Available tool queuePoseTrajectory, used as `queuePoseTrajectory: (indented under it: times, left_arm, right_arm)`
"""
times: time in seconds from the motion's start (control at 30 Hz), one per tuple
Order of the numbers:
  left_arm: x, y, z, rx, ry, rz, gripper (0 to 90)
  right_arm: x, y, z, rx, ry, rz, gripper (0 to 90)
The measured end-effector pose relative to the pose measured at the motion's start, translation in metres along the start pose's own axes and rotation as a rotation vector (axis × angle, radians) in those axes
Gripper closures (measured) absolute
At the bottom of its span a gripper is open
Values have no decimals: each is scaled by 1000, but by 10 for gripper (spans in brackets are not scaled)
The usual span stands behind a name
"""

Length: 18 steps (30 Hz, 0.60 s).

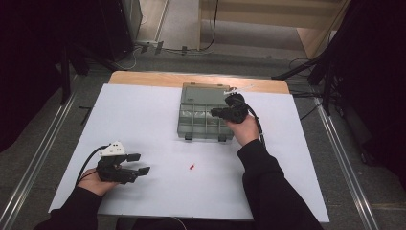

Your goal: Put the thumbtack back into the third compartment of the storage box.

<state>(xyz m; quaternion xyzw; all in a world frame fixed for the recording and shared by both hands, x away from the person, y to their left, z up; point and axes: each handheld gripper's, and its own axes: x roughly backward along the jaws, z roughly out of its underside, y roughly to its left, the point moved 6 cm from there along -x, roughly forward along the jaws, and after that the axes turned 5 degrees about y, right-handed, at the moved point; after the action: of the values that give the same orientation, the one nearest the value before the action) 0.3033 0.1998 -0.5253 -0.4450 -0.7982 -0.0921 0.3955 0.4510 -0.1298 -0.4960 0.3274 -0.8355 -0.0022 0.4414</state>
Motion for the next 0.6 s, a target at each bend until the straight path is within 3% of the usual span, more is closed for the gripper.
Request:
queuePoseTrajectory:
  times: [0.13, 0.6]
  left_arm:
    - [0, -1, 0, -1, 1, 4, 307]
    - [-1, 0, 0, -1, -1, 8, 307]
  right_arm:
    - [-3, -2, -3, 11, -13, 17, 831]
    - [-24, -15, -3, -30, 21, 58, 827]
